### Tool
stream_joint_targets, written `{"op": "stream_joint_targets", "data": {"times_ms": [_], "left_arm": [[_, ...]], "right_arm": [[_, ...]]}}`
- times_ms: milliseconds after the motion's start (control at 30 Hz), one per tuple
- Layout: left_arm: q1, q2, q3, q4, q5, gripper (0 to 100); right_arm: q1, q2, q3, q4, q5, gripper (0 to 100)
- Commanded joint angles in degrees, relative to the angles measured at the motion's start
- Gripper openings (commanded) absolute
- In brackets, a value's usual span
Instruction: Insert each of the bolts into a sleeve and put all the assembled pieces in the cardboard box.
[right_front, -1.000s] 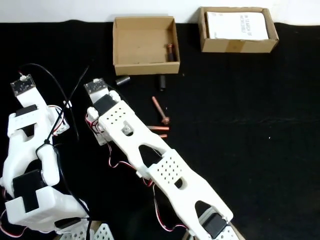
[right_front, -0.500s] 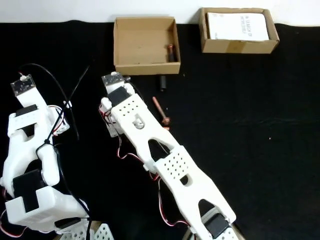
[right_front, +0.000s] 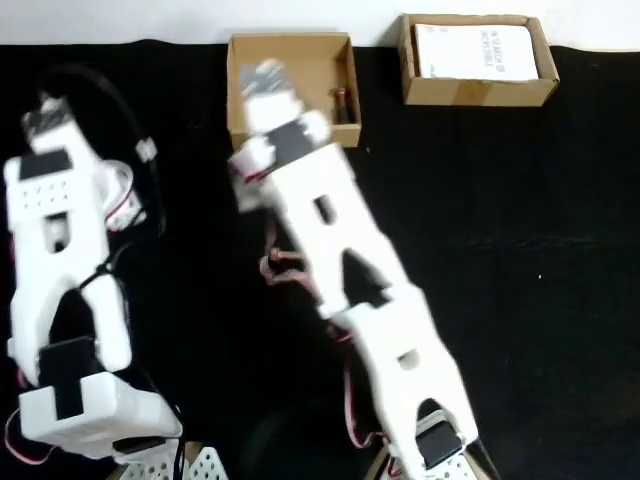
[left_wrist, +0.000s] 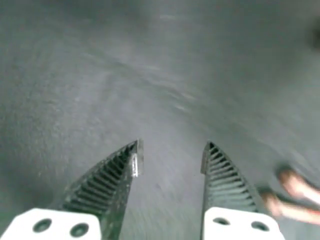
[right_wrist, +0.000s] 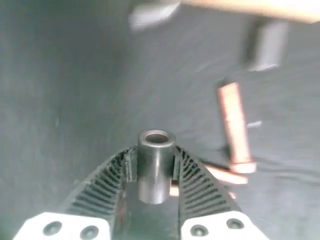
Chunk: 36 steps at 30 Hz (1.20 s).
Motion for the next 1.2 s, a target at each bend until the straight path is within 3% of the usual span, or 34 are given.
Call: {"op": "stream_joint_targets", "data": {"times_ms": [0,100,233,467,767,1167], "left_arm": [[9.19,-0.31,-13.76,9.58,0.35,20],[18.42,-0.31,-15.78,10.46,2.02,20],[27.03,3.12,-16.13,9.41,13.45,20],[36.70,20.79,-19.12,8.79,31.12,22],[38.55,31.78,-32.66,9.41,42.64,22],[35.91,40.22,-33.71,9.67,43.25,22]], "right_arm": [[10.77,-13.32,1.27,0.48,0.70,0.8],[19.82,-20.09,9.27,0.48,0.70,0.8],[29.93,-27.03,21.93,0.40,0.70,0.8],[39.16,-31.08,35.21,-0.04,0.44,0.8],[39.78,-30.99,46.55,-13.05,0.35,0.8],[39.60,-30.99,56.92,-25.80,0.62,0.8]]}}
